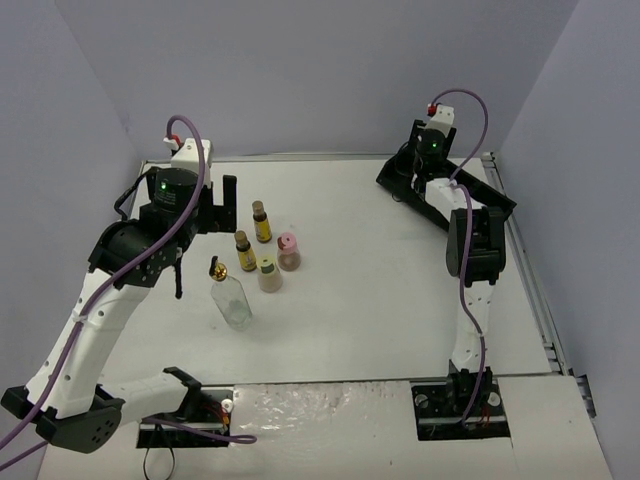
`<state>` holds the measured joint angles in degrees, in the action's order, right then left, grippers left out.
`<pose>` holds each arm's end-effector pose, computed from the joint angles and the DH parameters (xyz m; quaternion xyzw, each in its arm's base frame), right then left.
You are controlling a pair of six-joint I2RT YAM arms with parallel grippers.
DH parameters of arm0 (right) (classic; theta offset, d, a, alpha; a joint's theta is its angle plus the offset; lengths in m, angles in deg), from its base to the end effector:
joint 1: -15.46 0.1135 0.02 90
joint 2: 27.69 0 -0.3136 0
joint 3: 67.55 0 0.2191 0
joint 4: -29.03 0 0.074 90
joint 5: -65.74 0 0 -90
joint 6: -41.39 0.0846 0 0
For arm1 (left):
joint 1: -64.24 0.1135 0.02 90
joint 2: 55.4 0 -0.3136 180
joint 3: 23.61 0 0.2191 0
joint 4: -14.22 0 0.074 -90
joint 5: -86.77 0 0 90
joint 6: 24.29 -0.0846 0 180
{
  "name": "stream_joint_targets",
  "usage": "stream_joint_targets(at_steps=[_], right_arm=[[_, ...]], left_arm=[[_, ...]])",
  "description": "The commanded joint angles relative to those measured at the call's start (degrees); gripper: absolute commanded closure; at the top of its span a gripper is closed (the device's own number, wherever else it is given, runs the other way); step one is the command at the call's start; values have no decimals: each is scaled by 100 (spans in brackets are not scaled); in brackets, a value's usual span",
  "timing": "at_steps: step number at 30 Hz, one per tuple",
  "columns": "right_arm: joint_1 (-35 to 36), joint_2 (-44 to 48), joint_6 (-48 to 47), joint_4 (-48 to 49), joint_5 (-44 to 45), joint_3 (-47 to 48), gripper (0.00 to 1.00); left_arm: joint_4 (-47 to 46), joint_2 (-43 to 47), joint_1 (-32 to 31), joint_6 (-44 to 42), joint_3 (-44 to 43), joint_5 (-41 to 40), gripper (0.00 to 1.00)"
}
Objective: Organize the condiment bottles
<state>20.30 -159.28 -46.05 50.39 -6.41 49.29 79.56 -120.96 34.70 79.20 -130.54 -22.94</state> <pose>0.5936 0.0242 0.3101 0.1027 0.6593 -0.0554 0.7428 0.1838 -0.0714 0.4814 0.0230 0.8311 -0.0634 0.5520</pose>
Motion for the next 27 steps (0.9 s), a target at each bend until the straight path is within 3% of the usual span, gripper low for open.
stream_joint_targets(at_steps=[1,6,8,9,13,17,21,27], right_arm=[[-44,291,-98,1284,7,90,100],[-44,248,-94,1167,25,35,95],[-53,257,-95,1126,35,22,73],[-53,263,-93,1123,38,6,71],[-53,338,-85,1039,35,-72,39],[-53,424,-54,1016,86,-176,18],[-46,525,-54,968,119,-304,6],[-53,797,-44,993,254,-602,2]], left_arm=[[-384,122,45,-41,-82,13,3],[-379,127,40,-44,-90,20,3],[-375,140,39,-49,-82,12,3],[-375,143,45,-49,-72,12,3],[-371,180,45,-35,-37,12,3],[-366,184,45,-31,-29,-3,3],[-349,184,36,-31,-29,-4,3],[-336,179,40,-36,1,3,3]])
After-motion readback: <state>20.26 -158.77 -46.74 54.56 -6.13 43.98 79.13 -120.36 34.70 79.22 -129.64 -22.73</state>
